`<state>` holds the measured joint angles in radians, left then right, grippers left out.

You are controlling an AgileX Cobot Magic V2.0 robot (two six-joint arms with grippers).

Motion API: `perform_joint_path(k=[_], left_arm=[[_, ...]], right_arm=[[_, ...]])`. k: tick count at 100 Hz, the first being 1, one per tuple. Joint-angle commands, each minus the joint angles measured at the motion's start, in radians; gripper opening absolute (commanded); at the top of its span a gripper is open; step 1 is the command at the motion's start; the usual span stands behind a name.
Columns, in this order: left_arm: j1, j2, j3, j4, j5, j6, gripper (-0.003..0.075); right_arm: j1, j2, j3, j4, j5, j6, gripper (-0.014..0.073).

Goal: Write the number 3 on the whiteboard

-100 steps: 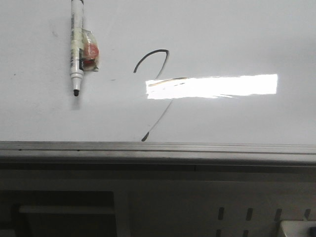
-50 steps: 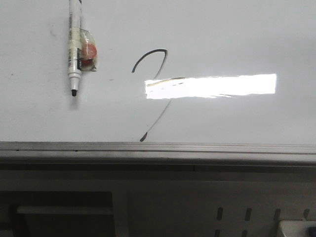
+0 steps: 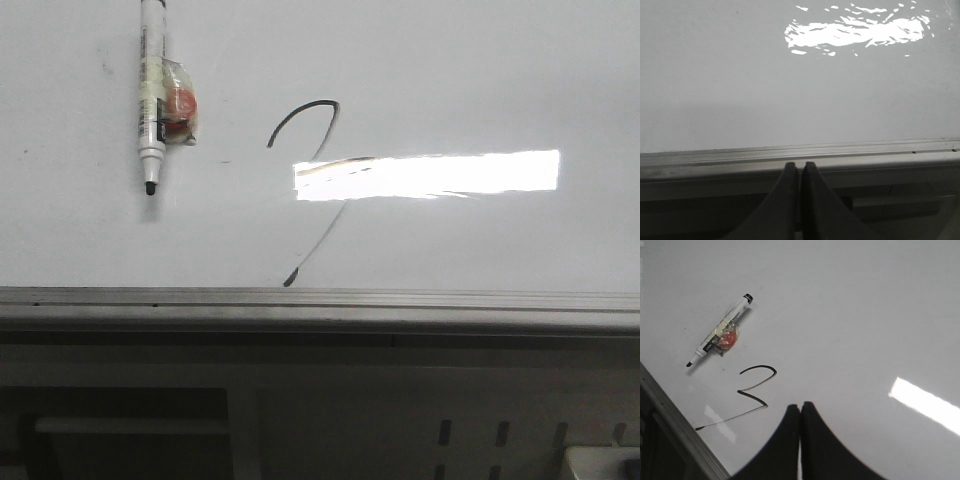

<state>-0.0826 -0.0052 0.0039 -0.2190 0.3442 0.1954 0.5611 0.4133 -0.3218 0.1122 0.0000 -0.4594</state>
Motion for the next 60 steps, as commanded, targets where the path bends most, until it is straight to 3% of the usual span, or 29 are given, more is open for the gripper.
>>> perform_joint_path(k=[1,8,20,27,42,60], left_arm=[[0.002,-0.024,0.034,-0.004,-0.042,-0.009,-0.002],[0.002,-0.024,0.034,-0.004,-0.042,-0.009,-0.002],[0.002,-0.024,0.034,-0.004,-0.042,-0.009,-0.002],[0.002,-0.024,0.034,-0.004,-0.042,-0.009,-0.002],[0.002,-0.024,0.034,-0.004,-0.042,-0.009,-0.002],[0.002,-0.024,0.034,-0.004,-0.042,-0.009,-0.002]], right_arm=[[-0.022,0.0,-0.002,0.0,-0.058,-0.003,-0.005],[-0.045,-0.007,0.04,-0.009,-0.061,0.07,-0.005],[-0.108,-0.04,0.147,-0.159,-0.051,0.428,-0.005],[-0.167,-0.077,0.22,-0.191,-0.037,0.54,-0.005],[-0.303,-0.22,0.36,-0.191,-0.041,0.554,-0.005],[-0.403,-0.444,0.357,-0.194,0.293,0.554,-0.005]])
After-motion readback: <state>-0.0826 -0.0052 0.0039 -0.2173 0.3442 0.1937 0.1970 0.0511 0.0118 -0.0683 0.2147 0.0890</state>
